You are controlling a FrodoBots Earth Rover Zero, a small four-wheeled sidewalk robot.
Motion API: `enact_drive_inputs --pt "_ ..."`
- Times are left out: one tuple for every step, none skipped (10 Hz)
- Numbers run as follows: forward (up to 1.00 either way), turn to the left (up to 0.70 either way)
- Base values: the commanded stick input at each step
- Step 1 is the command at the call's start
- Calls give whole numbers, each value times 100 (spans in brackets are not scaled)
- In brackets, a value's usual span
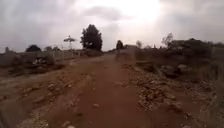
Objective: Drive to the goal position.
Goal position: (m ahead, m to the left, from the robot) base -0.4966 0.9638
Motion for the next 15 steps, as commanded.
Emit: enact_drive_inputs --pt "50 0" --pt "50 0" --pt "50 0" --pt "50 0" --pt "50 0" --pt "50 0" --pt "50 0" --pt "50 0" --pt "50 0" --pt "50 0" --pt "50 0" --pt "50 0" --pt "50 0" --pt "50 0" --pt "50 0"
